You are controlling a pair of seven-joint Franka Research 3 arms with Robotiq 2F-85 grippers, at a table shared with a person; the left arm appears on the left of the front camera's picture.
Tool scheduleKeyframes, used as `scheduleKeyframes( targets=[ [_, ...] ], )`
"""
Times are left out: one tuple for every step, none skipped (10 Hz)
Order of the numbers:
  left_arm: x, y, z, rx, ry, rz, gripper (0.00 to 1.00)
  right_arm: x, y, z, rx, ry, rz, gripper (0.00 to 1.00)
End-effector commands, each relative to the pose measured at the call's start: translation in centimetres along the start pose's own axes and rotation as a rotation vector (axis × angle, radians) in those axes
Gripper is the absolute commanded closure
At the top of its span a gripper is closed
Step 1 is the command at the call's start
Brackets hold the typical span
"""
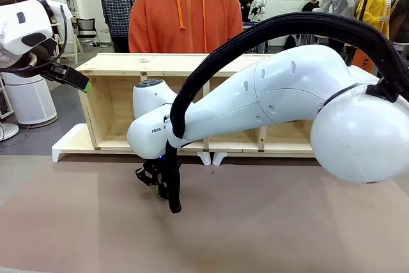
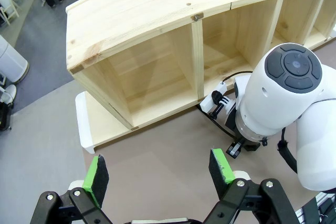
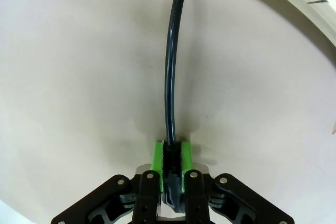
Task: Perform cable management.
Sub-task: When the cord part of the Power Cable appears at the lower middle area of the table and stops, grasp the cord part of the Power Cable, then pull the grasped Power Cable to the location of the Power Strip.
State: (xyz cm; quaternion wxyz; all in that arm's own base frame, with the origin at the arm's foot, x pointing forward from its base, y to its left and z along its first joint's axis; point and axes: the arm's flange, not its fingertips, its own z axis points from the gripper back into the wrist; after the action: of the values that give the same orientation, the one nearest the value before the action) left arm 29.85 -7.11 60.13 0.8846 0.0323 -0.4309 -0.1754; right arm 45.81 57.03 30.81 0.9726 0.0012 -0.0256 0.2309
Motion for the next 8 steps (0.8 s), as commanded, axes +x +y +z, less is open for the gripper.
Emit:
scheduleKeyframes(
  targets=[
    [-0.04,0.03,-0.1,0.003,-0.008,0.011,0.0,0.33,0.38,-0.61,-0.02,0.01,0.02,1.0],
    [-0.04,0.03,-0.1,0.003,-0.008,0.011,0.0,0.35,0.37,-0.61,-0.02,0.012,0.019,1.0],
    [-0.04,0.03,-0.1,0.003,-0.008,0.011,0.0,0.37,0.34,-0.62,-0.02,0.013,0.019,1.0],
    [-0.04,0.03,-0.1,0.003,-0.008,0.011,0.0,0.43,0.35,-0.67,-0.017,0.015,0.027,1.0],
    [-0.04,0.03,-0.1,0.003,-0.008,0.011,0.0,0.03,0.02,0.0,-0.001,0.003,0.003,1.0],
    [-0.04,0.03,-0.1,0.003,-0.008,0.011,0.0,0.03,0.02,0.0,-0.001,0.003,0.003,1.0],
    [-0.04,0.03,-0.1,0.003,-0.008,0.011,0.0,0.03,0.02,0.0,-0.001,0.003,0.003,1.0],
    [-0.04,0.03,-0.1,0.003,-0.008,0.011,0.0,0.03,0.02,0.0,-0.001,0.003,0.003,1.0]
  ],
)
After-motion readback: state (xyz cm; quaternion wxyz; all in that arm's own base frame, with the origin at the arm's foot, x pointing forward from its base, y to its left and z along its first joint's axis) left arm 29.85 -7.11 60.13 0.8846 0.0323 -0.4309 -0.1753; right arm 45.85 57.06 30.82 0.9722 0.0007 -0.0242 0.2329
